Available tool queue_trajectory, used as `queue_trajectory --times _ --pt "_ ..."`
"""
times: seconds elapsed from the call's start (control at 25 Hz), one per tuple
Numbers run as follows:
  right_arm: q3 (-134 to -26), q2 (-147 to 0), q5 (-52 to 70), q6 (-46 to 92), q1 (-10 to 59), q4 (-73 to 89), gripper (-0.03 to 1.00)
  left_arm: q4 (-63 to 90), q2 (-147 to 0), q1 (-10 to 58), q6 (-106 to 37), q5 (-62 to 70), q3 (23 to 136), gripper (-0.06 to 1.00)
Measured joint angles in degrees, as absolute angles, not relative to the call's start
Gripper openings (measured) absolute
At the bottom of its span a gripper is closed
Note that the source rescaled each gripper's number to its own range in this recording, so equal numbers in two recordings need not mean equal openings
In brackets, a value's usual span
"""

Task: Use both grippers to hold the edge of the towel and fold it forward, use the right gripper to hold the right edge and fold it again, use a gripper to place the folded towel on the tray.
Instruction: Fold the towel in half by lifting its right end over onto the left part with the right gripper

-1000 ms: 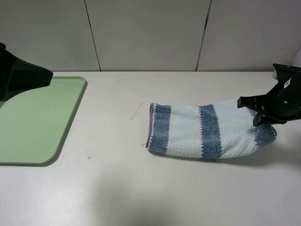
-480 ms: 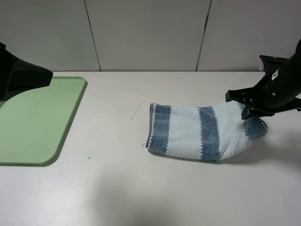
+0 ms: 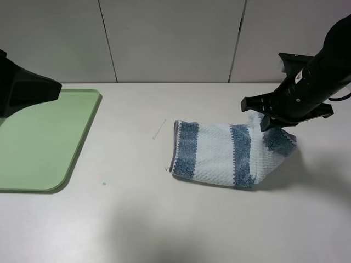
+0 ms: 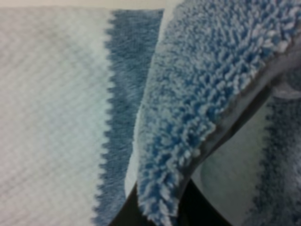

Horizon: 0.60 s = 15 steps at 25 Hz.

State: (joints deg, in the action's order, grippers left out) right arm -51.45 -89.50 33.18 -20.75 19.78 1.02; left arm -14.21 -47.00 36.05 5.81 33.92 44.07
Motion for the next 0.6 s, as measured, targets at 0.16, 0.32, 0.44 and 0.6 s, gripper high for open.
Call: queue_trajectory --times 0.16,0.32,0.44,0.6 --pt "-52.65 -89.5 33.46 -20.75 21.89 1.42 0.02 -14.21 -47.0 36.05 5.81 33.92 44.07 1.0" --pt "-53.2 -89.5 33.61 -20.9 23.36 2.45 0.02 -14.21 -47.0 36.05 5.81 33.92 44.07 1.0" --pt "-53.2 -89.5 33.61 -20.97 24.16 3.19 0.02 -14.21 -47.0 36.05 5.81 33.92 44.07 1.0" --pt "-53.2 -89.5 33.09 -20.97 26.1 4.17 0.02 -14.21 -47.0 36.05 5.81 33.92 44.07 1.0"
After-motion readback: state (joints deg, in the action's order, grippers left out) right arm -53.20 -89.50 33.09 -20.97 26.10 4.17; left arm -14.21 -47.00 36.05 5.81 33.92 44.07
